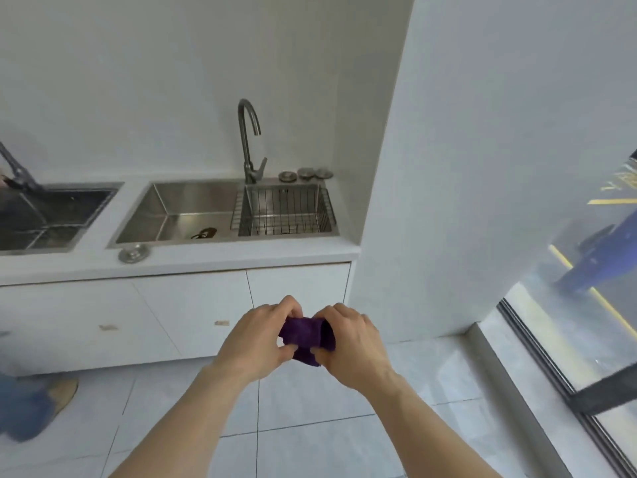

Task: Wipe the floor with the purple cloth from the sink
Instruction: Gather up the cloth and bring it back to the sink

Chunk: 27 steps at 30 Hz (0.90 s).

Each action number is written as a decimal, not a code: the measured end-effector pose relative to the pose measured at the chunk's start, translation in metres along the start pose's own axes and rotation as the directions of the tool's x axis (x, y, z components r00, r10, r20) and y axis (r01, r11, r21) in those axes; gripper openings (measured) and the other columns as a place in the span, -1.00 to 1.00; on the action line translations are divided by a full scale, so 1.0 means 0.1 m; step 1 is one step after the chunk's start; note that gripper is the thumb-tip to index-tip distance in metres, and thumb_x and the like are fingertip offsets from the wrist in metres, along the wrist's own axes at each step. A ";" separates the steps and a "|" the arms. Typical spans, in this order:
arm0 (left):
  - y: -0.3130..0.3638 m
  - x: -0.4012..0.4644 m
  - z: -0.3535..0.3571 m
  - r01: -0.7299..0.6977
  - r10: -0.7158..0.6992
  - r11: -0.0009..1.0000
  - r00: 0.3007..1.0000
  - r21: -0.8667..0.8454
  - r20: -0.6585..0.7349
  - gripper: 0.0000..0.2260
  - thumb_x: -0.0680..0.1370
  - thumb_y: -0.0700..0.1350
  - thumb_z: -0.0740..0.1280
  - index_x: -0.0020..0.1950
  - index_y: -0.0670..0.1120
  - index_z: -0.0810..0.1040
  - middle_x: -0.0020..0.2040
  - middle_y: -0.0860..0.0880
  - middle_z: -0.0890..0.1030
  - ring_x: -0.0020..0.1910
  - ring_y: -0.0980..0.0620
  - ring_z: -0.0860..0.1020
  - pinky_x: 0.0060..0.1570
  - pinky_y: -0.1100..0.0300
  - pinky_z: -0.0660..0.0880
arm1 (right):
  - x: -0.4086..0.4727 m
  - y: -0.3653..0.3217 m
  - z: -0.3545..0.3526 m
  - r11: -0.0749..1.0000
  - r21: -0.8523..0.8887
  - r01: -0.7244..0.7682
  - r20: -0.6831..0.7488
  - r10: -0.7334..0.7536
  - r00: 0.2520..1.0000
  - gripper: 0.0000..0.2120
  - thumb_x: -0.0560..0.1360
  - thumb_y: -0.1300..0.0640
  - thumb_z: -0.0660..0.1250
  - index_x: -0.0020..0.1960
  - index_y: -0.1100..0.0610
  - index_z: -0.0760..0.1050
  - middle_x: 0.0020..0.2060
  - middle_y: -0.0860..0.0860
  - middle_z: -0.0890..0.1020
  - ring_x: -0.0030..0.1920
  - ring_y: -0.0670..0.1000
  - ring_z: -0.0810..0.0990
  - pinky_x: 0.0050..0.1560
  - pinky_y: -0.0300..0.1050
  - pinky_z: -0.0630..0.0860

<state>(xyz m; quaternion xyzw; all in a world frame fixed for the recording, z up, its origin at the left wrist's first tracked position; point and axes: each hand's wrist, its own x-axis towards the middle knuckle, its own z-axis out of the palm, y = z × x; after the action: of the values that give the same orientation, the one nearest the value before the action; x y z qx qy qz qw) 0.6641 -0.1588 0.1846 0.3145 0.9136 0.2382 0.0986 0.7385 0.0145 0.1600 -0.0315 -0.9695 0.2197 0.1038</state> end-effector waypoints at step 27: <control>-1.15 1.99 -1.60 -0.077 0.060 0.996 0.957 -0.049 -0.283 -0.62 0.41 -0.17 0.46 0.08 0.19 0.44 0.08 0.23 0.48 -0.02 0.09 0.56 -0.06 0.17 0.53 | 2.86 -0.65 -0.26 0.991 -0.112 0.075 -0.114 -0.087 0.990 -0.65 0.37 0.00 0.45 0.12 -0.07 0.49 -0.01 -0.14 0.62 -0.02 0.02 0.57 -0.04 -0.14 0.39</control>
<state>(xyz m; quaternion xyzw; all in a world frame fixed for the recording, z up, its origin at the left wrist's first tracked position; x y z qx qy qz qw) 0.3951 -0.1739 0.2607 0.3057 0.8995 0.3105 -0.0311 0.4641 -0.0027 0.2651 -0.0106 -0.9725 0.1608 0.1682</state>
